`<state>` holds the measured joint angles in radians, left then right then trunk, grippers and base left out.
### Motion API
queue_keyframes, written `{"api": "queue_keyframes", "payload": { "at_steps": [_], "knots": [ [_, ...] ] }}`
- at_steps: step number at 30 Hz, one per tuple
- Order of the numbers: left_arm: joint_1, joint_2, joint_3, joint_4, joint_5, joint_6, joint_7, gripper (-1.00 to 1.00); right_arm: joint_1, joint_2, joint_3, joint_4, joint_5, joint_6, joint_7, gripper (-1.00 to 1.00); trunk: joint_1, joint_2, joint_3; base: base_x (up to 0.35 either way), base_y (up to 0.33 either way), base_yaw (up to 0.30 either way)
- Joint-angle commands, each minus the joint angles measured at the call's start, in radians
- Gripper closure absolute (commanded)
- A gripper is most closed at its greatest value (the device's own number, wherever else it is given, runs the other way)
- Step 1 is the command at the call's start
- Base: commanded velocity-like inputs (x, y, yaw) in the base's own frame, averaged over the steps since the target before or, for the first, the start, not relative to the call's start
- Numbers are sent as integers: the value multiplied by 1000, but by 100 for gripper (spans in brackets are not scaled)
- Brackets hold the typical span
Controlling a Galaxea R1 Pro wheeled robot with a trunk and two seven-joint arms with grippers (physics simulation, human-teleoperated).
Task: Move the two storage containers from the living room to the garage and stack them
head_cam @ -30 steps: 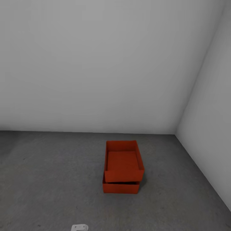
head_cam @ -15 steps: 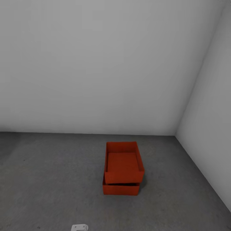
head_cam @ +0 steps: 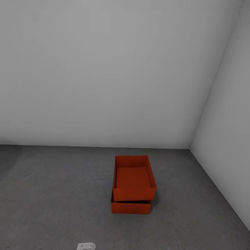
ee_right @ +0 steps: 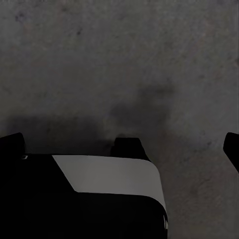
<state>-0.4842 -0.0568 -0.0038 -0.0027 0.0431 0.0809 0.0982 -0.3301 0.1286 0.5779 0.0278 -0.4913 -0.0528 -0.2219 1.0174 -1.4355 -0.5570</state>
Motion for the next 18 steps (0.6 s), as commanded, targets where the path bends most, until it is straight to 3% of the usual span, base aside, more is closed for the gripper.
{"api": "queue_keyframes", "payload": {
  "at_steps": [1, 18],
  "knots": [
    [-1, 0, -1, 0, 4, 3, 3, -100, -1, 0, 8, 3, -11, -5, -1, -100, 0, 0, 0, 0, 0, 0],
    [-1, 0, -1, 0, 4, 3, 3, -100, -1, 0, 8, 3, -10, -3, 6, -100, 0, 0, 1, 0, 0, 0]
  ]
}}
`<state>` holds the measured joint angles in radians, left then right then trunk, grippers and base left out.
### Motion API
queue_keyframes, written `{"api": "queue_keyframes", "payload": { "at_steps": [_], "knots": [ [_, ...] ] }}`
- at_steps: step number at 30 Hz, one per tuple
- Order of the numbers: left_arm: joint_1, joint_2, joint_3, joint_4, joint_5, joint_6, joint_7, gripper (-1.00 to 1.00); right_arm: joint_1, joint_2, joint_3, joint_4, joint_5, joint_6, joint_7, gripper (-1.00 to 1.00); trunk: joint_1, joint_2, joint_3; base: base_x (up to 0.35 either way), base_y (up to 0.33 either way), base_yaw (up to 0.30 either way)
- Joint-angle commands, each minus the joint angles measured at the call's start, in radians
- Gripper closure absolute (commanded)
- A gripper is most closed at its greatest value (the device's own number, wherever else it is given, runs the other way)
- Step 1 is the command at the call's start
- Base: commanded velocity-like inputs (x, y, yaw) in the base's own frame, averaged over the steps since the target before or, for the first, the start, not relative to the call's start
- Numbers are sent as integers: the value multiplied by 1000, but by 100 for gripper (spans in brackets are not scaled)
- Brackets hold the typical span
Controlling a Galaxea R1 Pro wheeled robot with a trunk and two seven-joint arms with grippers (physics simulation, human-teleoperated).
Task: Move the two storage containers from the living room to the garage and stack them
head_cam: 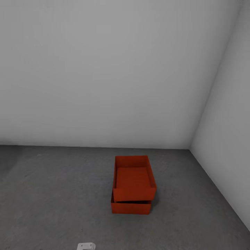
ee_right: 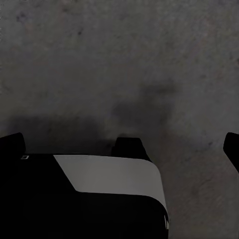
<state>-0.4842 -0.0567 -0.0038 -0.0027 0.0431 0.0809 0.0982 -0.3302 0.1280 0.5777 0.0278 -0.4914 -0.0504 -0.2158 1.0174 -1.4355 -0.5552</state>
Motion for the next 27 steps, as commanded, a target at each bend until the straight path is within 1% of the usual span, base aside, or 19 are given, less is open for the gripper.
{"api": "queue_keyframes", "payload": {
  "at_steps": [1, 8, 12, 15, 18, 27],
  "knots": [
    [-1, 0, -1, 0, 4, 3, 3, -100, -1, 1, 8, 3, -10, -6, -1, -100, 0, -1, -1, 0, 0, 0],
    [-1, 0, -1, 0, 4, 3, 3, -100, -1, 3, 8, 3, -4, -5, -1, -100, 0, -1, -1, 0, 0, 0],
    [-1, 0, -1, 0, 4, 3, 3, -100, -1, -1, 9, 3, -2, -7, -2, -100, 0, -1, -1, 0, 0, 0],
    [-1, 0, -1, 0, 4, 3, 3, -100, -1, -12, 9, 3, -1, -8, -2, -100, 0, -1, -1, 0, 0, 0],
    [-1, 0, -1, 0, 4, 3, 3, -100, -1, -36, 10, 3, -2, -8, -2, -100, 0, -1, -1, 0, 0, 0],
    [-1, 0, -1, 0, 4, 3, 3, -100, -1, -40, 10, 3, -2, -8, -2, -100, 0, -1, -1, 0, 0, 0]
  ]
}}
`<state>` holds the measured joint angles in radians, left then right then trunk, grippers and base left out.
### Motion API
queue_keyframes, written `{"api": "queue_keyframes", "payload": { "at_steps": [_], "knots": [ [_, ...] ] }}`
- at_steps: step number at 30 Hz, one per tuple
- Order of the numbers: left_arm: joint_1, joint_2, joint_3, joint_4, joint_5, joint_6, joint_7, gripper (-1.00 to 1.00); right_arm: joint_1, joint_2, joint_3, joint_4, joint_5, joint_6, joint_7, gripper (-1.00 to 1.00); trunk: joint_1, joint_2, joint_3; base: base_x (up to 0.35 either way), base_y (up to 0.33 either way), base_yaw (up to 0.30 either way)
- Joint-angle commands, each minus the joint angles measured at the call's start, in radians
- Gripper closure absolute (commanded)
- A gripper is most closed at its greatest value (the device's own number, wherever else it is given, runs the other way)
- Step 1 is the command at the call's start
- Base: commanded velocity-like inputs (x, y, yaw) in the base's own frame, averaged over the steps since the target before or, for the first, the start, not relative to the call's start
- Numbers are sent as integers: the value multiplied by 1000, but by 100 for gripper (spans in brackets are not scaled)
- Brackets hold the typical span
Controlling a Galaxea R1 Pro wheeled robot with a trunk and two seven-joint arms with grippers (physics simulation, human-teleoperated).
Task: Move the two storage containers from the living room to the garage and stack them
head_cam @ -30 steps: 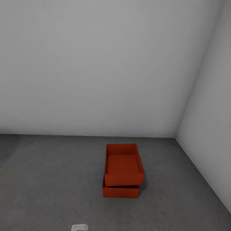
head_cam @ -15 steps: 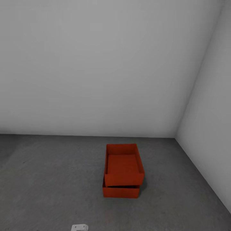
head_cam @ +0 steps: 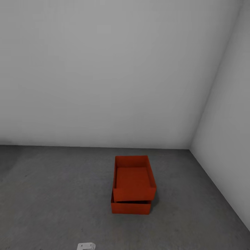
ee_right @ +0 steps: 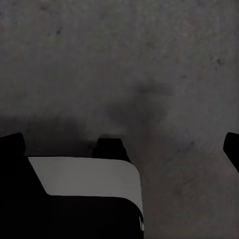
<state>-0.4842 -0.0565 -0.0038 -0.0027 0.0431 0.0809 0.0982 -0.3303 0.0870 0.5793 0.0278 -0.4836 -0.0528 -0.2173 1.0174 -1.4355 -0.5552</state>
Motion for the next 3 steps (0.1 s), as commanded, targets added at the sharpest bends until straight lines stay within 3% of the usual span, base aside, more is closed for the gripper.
{"api": "queue_keyframes", "payload": {
  "at_steps": [1, 3],
  "knots": [
    [-1, 0, -1, 0, 4, 3, 3, -100, -1, 1, 8, 3, -10, -5, -1, -100, 0, -1, -1, 0, 0, 0],
    [-1, 0, -1, 0, 4, 3, 3, -100, -1, 0, 8, 3, -10, -5, -1, -100, 0, -1, -1, 0, 0, 0]
  ]
}}
